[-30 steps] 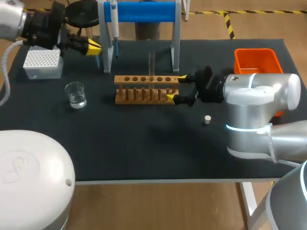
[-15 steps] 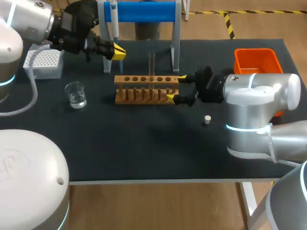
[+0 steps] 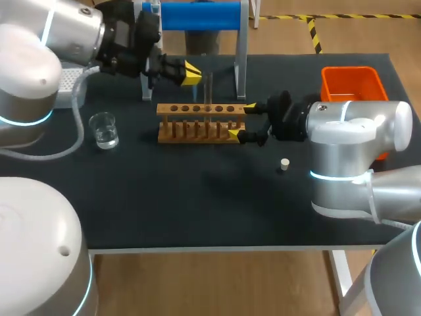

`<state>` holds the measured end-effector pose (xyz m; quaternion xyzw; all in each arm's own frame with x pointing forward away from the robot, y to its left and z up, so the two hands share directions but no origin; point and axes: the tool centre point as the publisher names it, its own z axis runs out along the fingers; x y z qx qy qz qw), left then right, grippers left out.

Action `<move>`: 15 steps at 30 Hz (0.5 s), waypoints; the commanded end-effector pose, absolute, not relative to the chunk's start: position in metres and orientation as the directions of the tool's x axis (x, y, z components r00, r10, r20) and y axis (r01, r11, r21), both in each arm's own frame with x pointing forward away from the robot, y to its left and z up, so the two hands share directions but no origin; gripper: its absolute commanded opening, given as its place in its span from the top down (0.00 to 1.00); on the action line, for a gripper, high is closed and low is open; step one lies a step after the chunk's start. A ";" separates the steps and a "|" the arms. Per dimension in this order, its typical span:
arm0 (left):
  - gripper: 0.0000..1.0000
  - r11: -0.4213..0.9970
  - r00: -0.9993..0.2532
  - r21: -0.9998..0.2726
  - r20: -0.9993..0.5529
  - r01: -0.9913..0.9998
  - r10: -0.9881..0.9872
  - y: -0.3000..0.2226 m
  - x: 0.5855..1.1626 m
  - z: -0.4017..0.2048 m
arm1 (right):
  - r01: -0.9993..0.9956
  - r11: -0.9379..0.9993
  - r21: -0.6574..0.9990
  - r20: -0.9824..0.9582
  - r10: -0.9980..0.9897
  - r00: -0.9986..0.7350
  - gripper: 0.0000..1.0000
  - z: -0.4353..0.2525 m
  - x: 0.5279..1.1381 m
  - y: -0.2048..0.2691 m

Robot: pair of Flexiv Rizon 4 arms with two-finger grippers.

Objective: Invert the test tube, pick up the pipette, mount the tip to pipette, aspirate from beaker and dispense into the tube, eject the tip, return the pipette, and cap with the stopper.

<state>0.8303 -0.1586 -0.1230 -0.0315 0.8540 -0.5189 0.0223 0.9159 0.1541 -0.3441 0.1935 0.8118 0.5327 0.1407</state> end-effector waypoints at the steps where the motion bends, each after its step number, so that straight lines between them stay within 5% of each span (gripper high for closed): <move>1: 1.00 0.448 -0.997 -0.893 -0.005 -0.031 -0.079 -0.175 0.840 -0.126 | 0.163 0.355 0.920 -0.023 0.465 -0.885 0.00 -0.345 0.915 0.154; 15: 1.00 0.450 -0.995 -0.890 0.026 -0.069 -0.101 -0.178 0.843 -0.124 | 0.163 0.355 0.920 -0.023 0.465 -0.885 0.00 -0.345 0.915 0.154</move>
